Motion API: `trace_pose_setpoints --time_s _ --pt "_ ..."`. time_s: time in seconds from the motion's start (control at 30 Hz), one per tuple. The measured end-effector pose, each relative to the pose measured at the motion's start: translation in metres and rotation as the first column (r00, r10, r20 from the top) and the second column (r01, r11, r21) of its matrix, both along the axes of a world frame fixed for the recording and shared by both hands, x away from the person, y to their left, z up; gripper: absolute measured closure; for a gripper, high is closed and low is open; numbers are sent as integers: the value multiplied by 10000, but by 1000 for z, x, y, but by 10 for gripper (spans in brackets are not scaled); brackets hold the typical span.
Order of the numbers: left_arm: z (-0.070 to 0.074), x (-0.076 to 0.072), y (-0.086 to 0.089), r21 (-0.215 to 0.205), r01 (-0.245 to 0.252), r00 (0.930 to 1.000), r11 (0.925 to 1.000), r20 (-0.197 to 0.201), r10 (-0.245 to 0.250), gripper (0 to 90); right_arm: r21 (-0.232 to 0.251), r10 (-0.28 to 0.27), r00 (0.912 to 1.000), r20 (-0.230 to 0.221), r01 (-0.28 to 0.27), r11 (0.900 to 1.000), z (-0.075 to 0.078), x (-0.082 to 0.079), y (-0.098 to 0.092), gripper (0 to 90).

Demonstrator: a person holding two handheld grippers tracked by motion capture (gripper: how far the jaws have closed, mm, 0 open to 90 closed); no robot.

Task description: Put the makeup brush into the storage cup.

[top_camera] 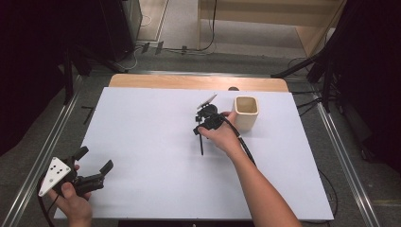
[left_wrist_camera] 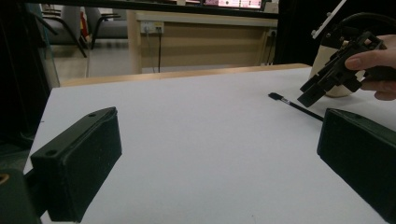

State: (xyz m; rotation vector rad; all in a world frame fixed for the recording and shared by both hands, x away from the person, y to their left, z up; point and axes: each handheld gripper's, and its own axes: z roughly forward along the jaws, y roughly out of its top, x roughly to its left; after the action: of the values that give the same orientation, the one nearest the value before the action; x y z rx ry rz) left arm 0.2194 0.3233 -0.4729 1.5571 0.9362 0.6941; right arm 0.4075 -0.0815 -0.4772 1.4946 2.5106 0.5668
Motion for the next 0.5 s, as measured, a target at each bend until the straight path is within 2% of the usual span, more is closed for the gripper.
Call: trace_pose_setpoints --time_s 0.07,0.17,0.2,0.23,0.3,0.4,0.5 --pt "0 0 0 -10 -15 10000 10000 -24 15 4 1 -28 10000 -12 28 10000 0 0 1 283" --pt "0 0 0 -15 -37 10000 10000 -48 37 3 20 -69 9999 -139 69 10000 -1 2 4 358" --pt "0 0 0 -15 -37 10000 10000 -48 37 4 20 -69 9999 -139 69 10000 -1 2 4 358" --pt "0 0 0 -16 -39 10000 10000 -32 39 4 50 108 9999 -113 -108 9999 0 2 6 407" --pt "0 0 0 1 -34 10000 10000 0 34 4 10 89 9999 -98 -89 10000 0 2 7 409" --pt "1 0 0 5 -35 10000 10000 35 35 3 -70 52 9998 -178 -54 10000 0 3 10 462" --pt "0 0 0 8 -29 10000 10000 24 29 4 -131 -223 9988 -441 217 9997 -1 4 13 535"
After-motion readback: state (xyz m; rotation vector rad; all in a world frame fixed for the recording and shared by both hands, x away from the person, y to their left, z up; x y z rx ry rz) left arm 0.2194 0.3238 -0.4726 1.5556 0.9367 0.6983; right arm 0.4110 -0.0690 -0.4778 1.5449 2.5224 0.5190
